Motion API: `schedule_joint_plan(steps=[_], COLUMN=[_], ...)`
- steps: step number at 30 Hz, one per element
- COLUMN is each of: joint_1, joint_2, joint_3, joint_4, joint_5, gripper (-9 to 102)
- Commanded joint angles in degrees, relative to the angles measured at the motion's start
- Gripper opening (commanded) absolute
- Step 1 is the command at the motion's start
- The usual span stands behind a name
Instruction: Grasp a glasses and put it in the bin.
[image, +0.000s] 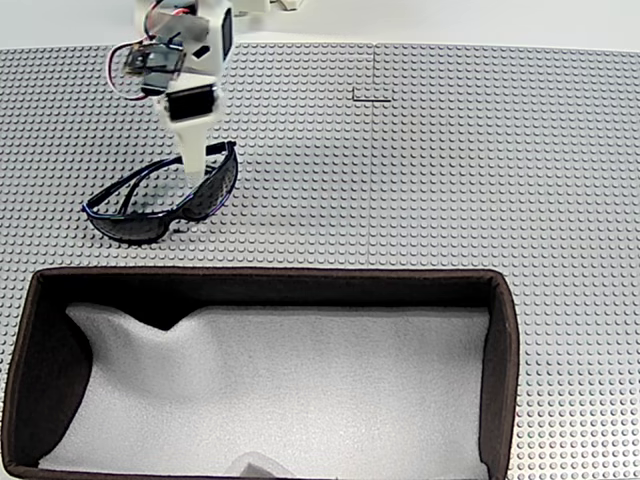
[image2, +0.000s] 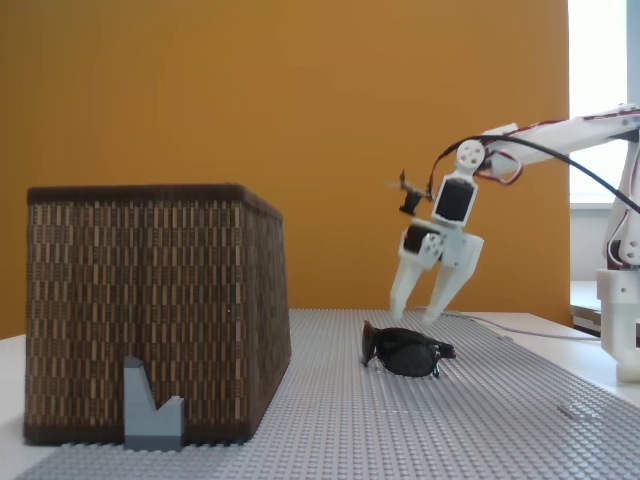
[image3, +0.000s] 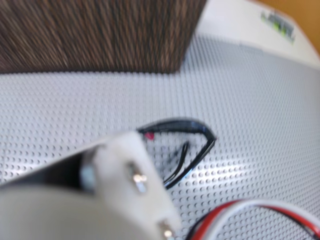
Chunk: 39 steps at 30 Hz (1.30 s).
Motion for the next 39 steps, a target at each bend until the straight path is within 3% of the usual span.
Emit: schedule_joint_plan(steps=[1,27,29,30,32,39], joint_1=[0.7,-1.8,-1.8,-1.9,-1.7,-1.7], joint_2=[-0.1,-1.7,-2.8,-3.9,-4.2,1.4], joint_3=[-0.7,6.8,6.8,6.8,6.8,6.5], joint_4=[0.0,-13.2,-13.3,-13.9,-14.2,-15.0], joint_5=[-0.9,-2.2,-2.5,-2.7,-2.5,-2.1], gripper=[19,20,18,7,0,0])
